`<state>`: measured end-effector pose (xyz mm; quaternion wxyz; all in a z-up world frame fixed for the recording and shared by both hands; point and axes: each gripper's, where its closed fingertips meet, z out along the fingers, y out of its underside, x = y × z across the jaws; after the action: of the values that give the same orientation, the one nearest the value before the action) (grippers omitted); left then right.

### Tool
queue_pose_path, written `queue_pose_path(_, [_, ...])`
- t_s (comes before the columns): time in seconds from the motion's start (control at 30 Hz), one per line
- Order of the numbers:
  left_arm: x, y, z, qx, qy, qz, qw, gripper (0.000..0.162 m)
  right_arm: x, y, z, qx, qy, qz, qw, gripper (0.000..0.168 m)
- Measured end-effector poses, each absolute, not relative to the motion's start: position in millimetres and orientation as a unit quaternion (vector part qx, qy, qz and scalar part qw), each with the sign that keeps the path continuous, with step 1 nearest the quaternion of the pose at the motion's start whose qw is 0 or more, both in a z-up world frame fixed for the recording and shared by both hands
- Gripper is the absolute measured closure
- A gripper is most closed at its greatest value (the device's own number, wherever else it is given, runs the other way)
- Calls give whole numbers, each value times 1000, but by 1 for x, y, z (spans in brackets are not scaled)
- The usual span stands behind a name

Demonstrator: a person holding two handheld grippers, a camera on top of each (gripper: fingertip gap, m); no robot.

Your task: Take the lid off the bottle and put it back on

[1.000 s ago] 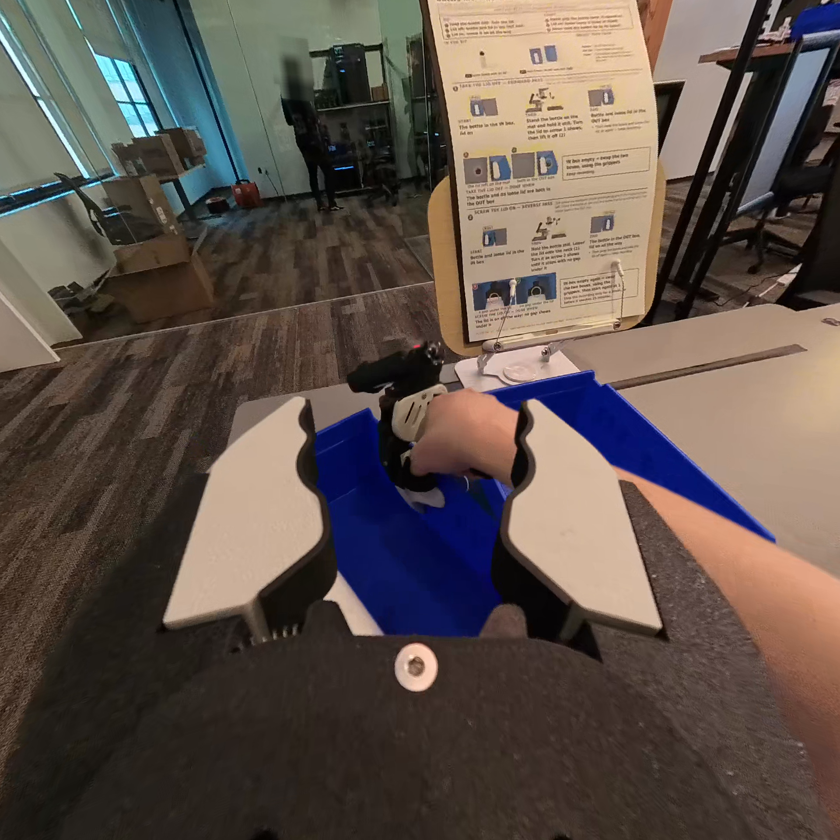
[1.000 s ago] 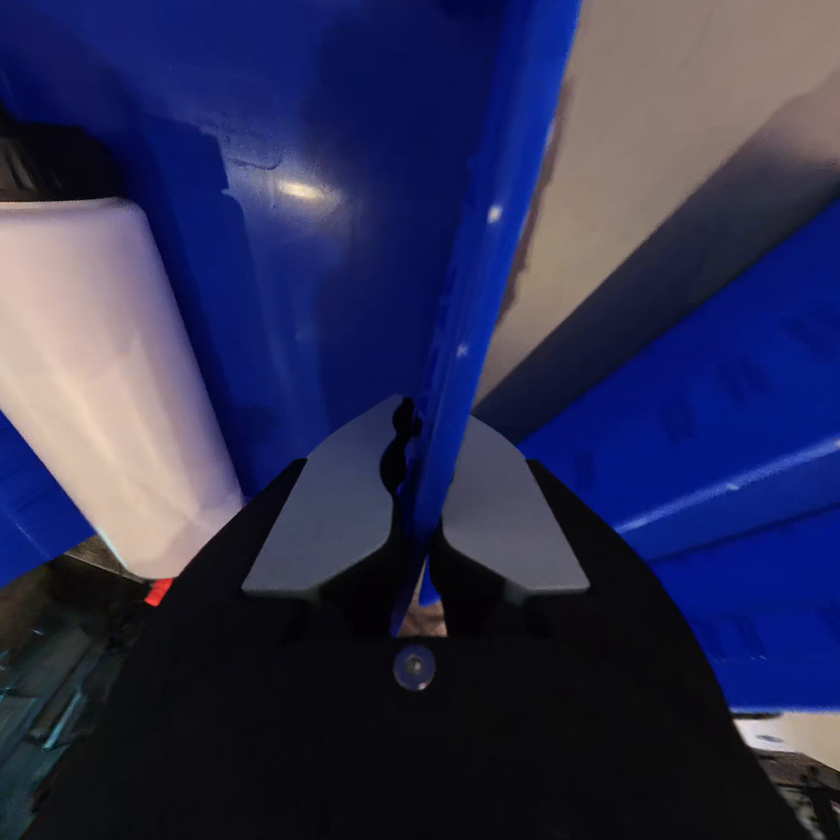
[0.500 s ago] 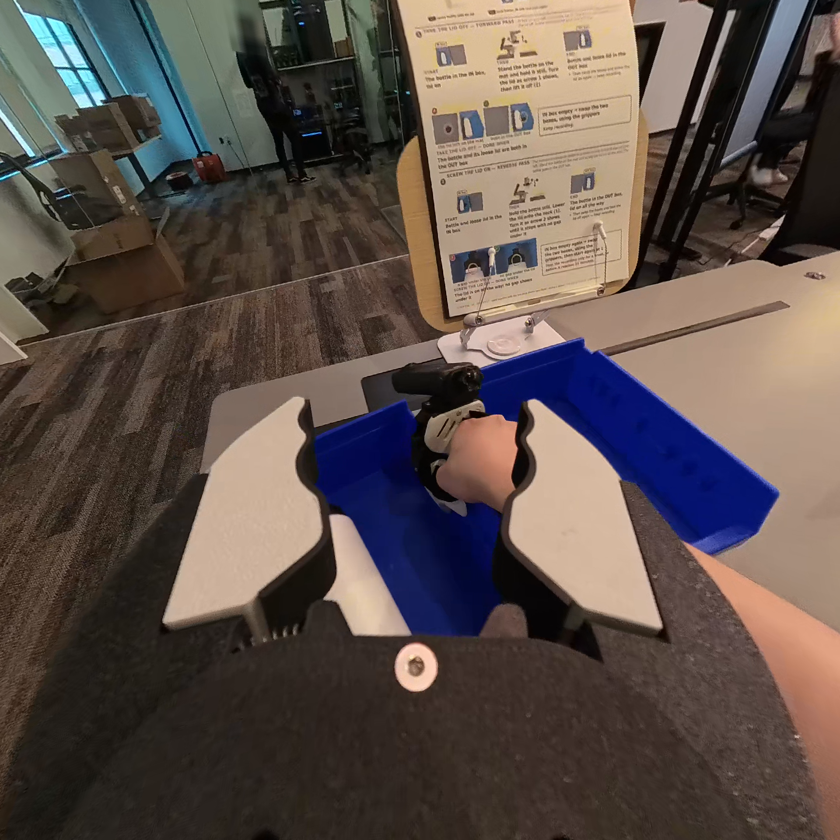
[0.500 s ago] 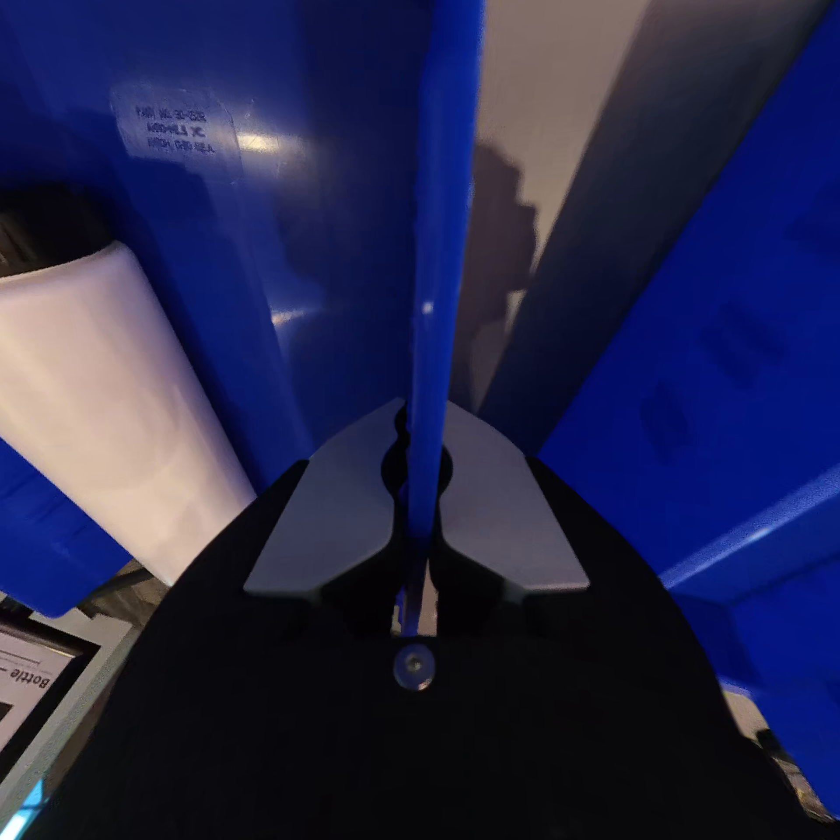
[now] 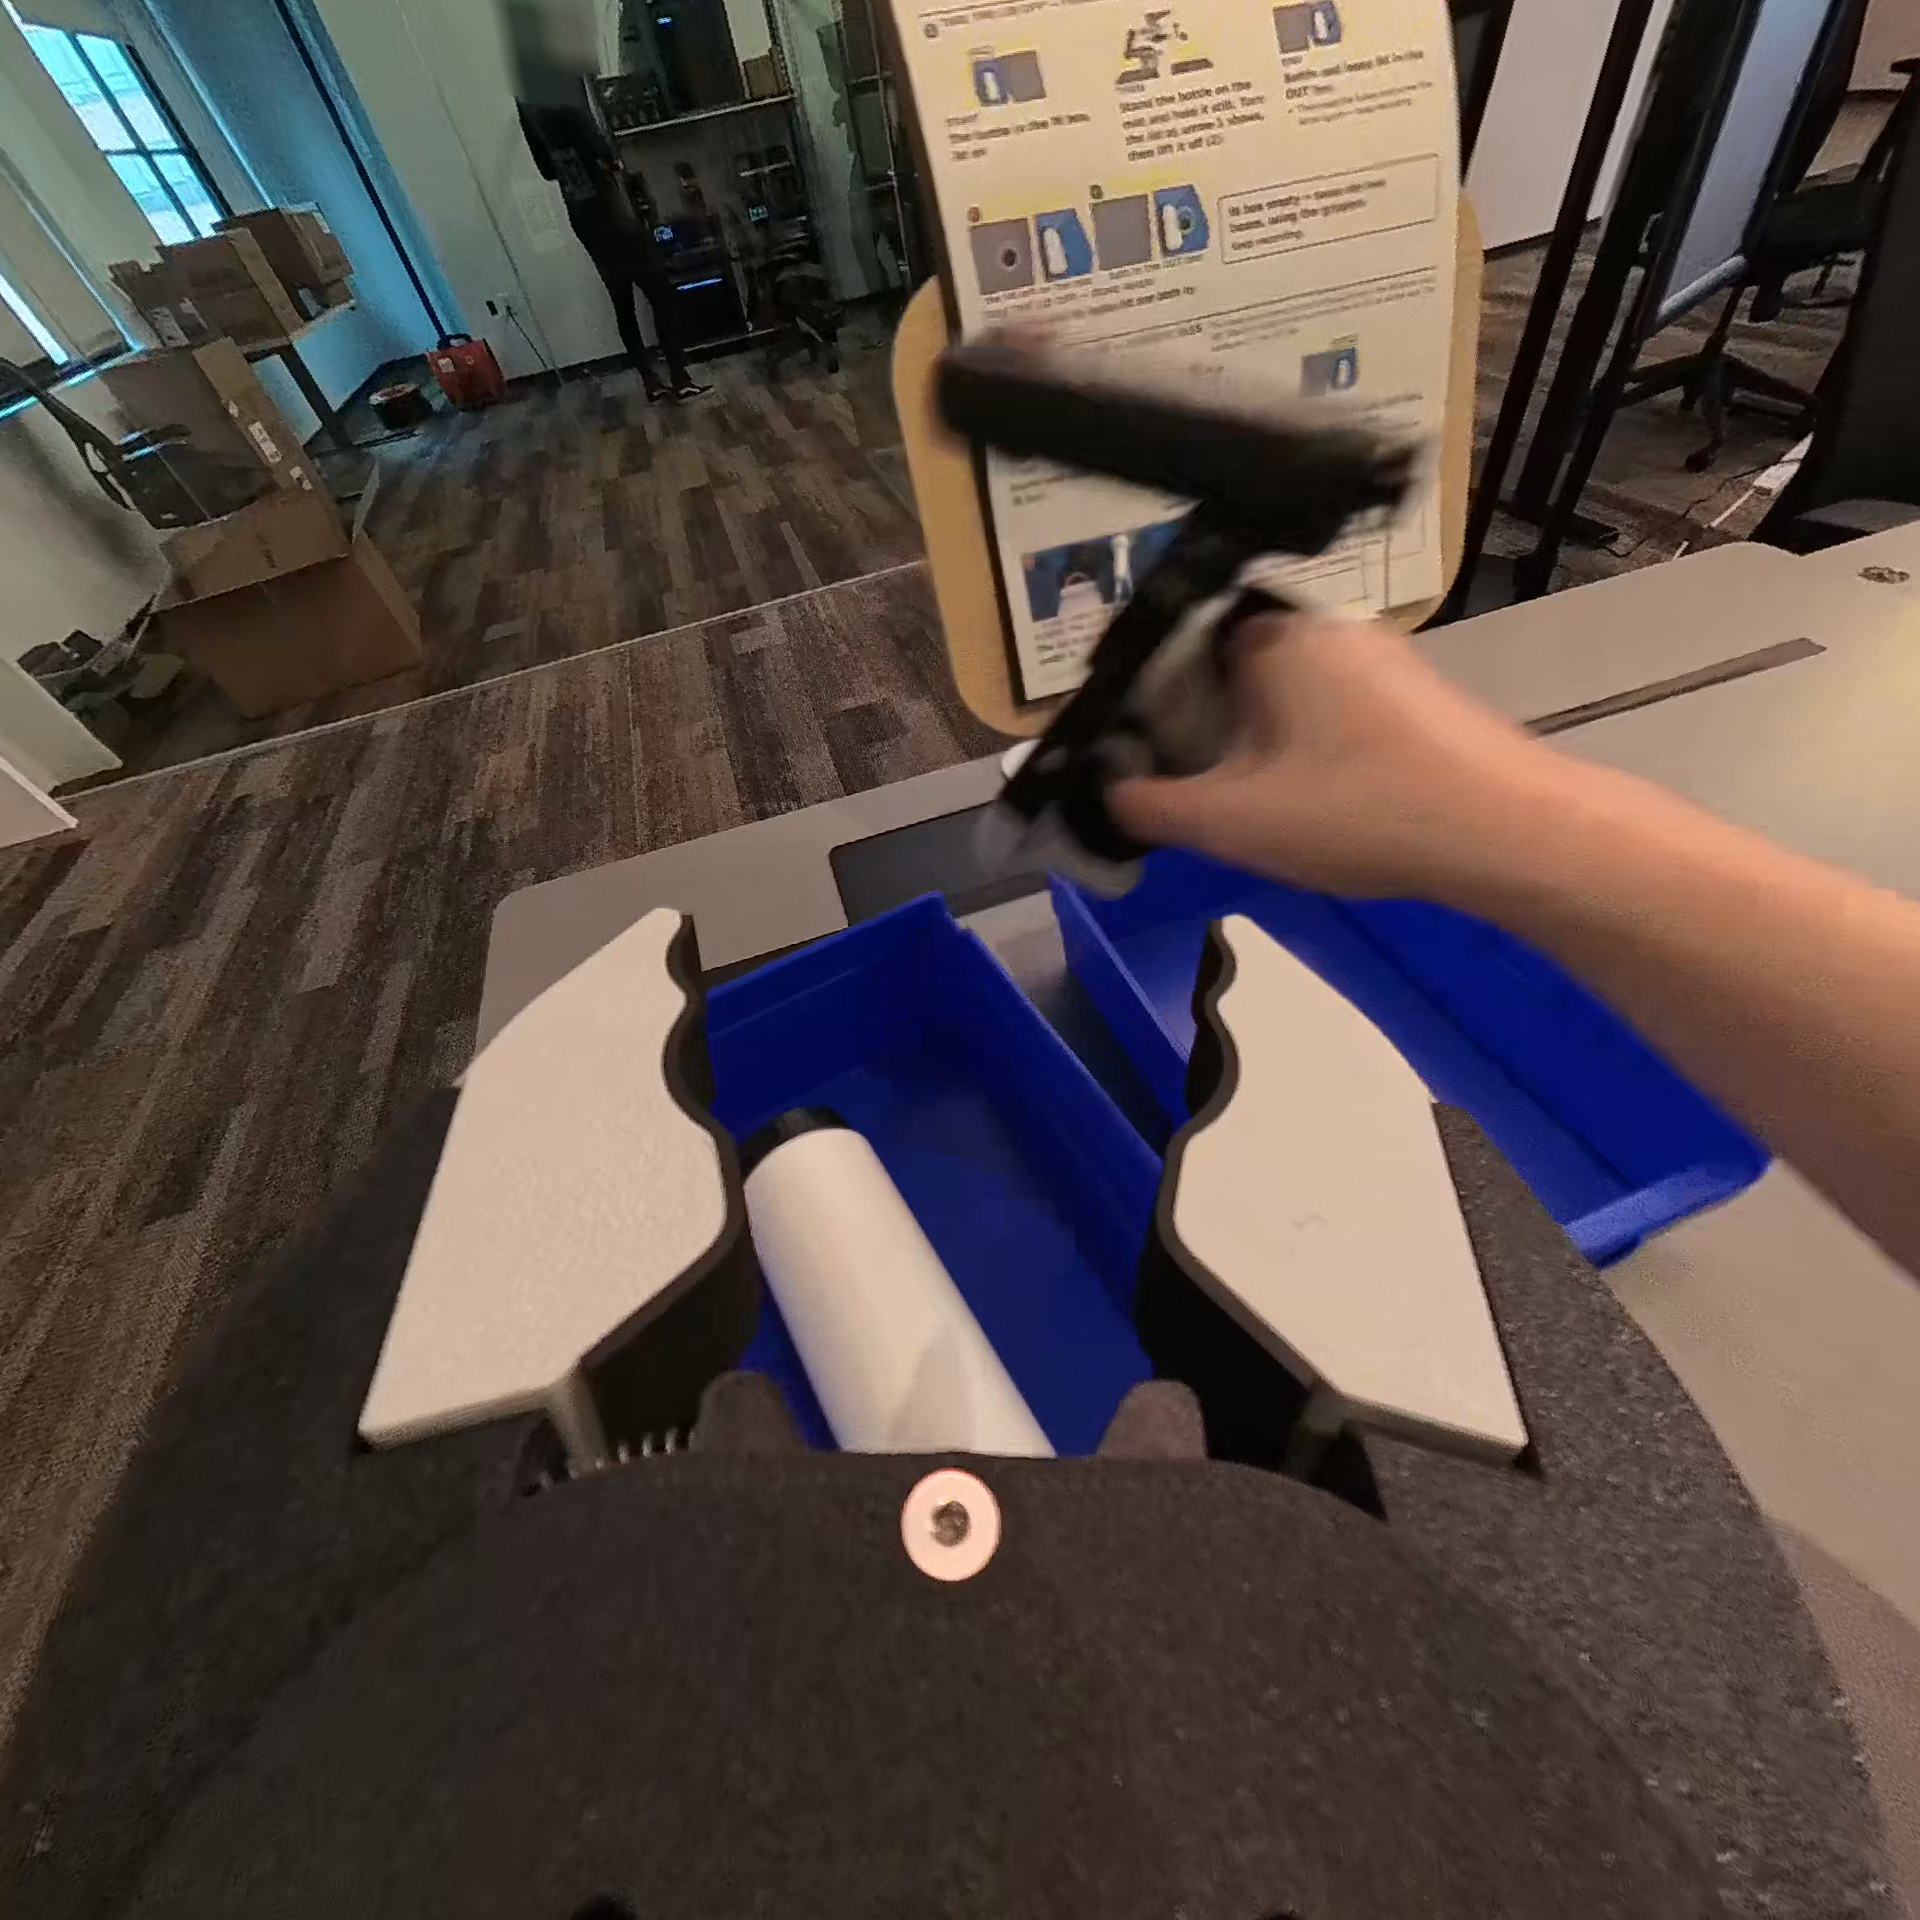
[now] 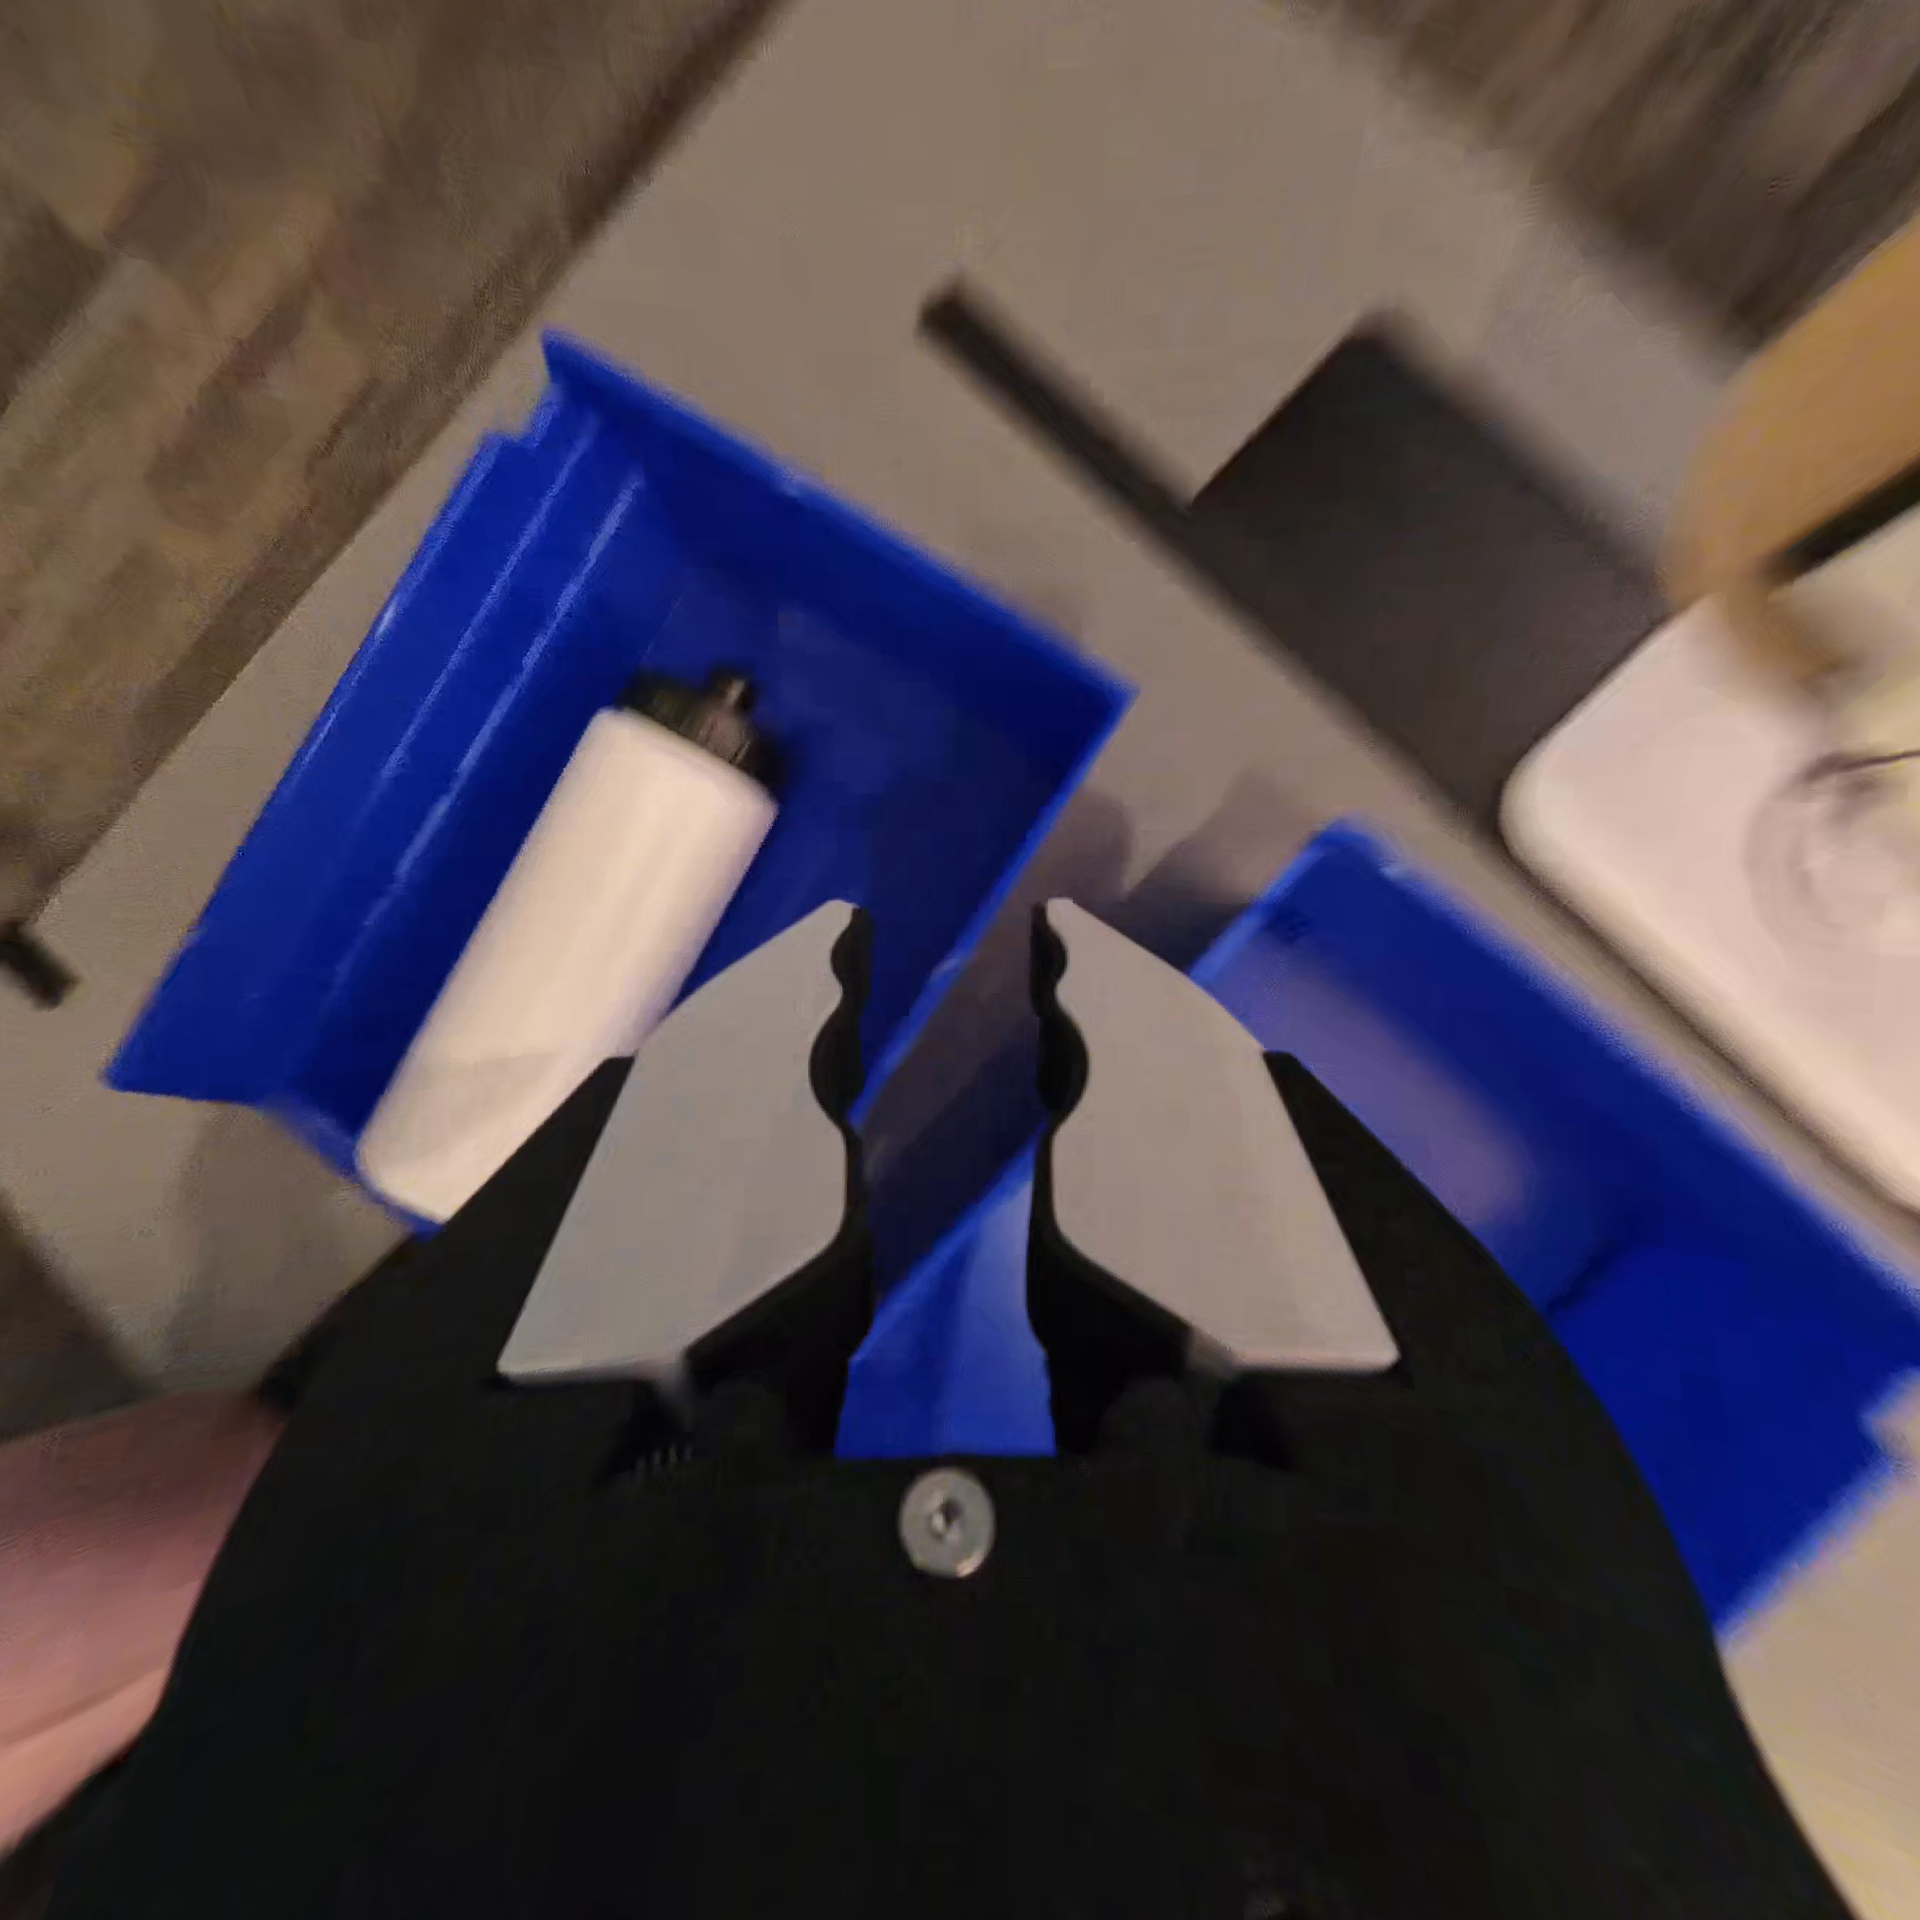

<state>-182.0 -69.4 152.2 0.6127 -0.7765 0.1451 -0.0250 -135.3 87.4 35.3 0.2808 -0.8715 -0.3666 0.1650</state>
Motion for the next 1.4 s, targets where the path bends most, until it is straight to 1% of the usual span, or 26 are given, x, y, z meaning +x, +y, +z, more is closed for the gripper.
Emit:
queue_pose_path(0.03, [-188,-68,152,-779,136,-27,612,72,-114,94,50,-854,-373,142,334,135])
queue_pose_path(0.07, [-196,-67,150,-782,126,-28,609,71,-88,100,56,-845,-370,107,370,124])
queue_pose_path(0.1, [-204,-65,147,-788,114,-27,605,71,-56,106,55,-847,-356,63,390,113])
queue_pose_path(0.13, [-211,-63,144,-793,103,-26,599,71,-22,112,47,-858,-334,16,389,109])
queue_pose_path(0.17, [-218,-61,141,-799,93,-25,594,71,12,114,33,-876,-309,-26,370,104])
queue_pose_path(0.23, [-223,-59,140,-801,82,-25,592,71,67,108,-8,-918,-263,-66,290,90])
queue_pose_path(0.33, [-219,-58,142,-798,86,-22,597,72,110,89,-71,-959,-220,-47,171,89])
queue_pose_path(0.4, [-210,-57,141,-800,97,-14,592,73,129,82,-96,-967,-213,-49,130,92])
queue_pose_path(0.43, [-205,-57,139,-802,106,-7,587,73,137,79,-104,-969,-213,-54,114,98])
queue_pose_path(0.47, [-200,-56,138,-804,114,0,584,73,139,75,-111,-972,-213,-33,98,100])
queue_pose_path(0.5, [-195,-56,137,-805,121,7,581,72,139,72,-114,-974,-210,-4,89,117])
queue_pose_path(0.57, [-186,-55,136,-804,133,15,579,73,149,69,-116,-973,-215,29,80,132])
queue_pose_path(0.6, [-182,-55,135,-805,135,17,577,75,155,67,-117,-971,-222,45,74,153])
queue_pose_path(0.63, [-180,-54,133,-808,136,21,573,76,168,66,-117,-972,-220,49,70,158])
queue_pose_path(0.77, [-179,-49,127,-817,131,43,561,76,231,66,-118,-978,-181,80,70,160])
queue_pose_path(1.03, [-176,-37,121,-822,123,72,551,77,384,59,-120,-991,-114,33,59,160])
queue_pose_path(1.2, [-173,-29,110,-832,125,106,530,78,446,53,-121,-994,-92,29,48,160])
queue_pose_path(1.4, [-194,-24,104,-844,91,126,514,75,495,50,-122,-997,-62,31,40,161])
